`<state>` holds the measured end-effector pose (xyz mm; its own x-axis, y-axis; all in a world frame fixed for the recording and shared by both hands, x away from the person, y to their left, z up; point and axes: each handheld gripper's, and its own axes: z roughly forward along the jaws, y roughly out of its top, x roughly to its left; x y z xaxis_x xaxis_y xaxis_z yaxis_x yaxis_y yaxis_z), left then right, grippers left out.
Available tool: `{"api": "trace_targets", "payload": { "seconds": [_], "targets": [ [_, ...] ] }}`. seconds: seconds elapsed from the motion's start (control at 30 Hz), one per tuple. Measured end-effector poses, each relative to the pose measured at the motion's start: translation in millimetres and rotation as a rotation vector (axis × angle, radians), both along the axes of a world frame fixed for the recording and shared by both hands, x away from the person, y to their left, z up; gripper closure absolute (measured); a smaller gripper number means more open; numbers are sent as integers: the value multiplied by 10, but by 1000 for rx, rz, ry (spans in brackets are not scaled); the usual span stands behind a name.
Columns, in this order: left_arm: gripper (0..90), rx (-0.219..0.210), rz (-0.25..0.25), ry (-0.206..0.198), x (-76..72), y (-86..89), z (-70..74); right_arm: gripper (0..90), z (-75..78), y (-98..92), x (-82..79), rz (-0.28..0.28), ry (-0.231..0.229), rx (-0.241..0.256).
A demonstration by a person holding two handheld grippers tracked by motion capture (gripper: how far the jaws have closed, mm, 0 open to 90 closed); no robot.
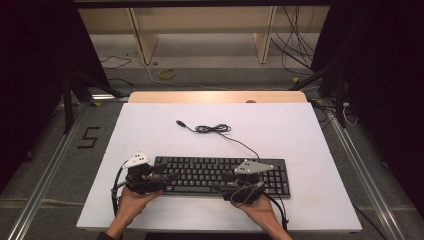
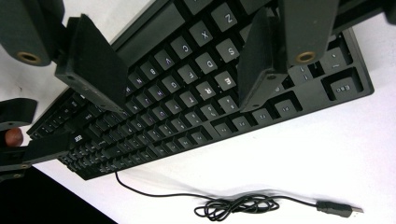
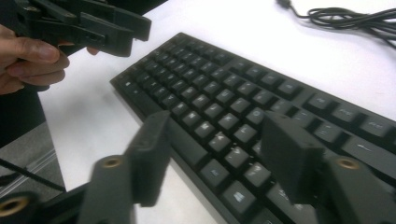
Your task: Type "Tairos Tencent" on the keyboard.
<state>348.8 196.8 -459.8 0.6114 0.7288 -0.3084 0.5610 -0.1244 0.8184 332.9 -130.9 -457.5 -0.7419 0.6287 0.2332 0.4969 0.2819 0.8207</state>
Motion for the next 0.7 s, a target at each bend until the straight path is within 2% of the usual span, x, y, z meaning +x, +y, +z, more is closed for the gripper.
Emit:
{"api": "trace_targets", "payload": {
  "seconds": [0.13, 0.4, 0.7],
  "targets": [
    [322, 6, -1, -5, -23, 20, -5, 551, -24, 81, 4, 23, 1, -9],
    [317, 11, 12, -7, -54, 71, -31, 727, -78, 258, 30, 61, 9, -62],
    [316, 14, 20, -20, -80, 116, -31, 867, -152, 382, 70, 88, 25, -104]
  ]
}}
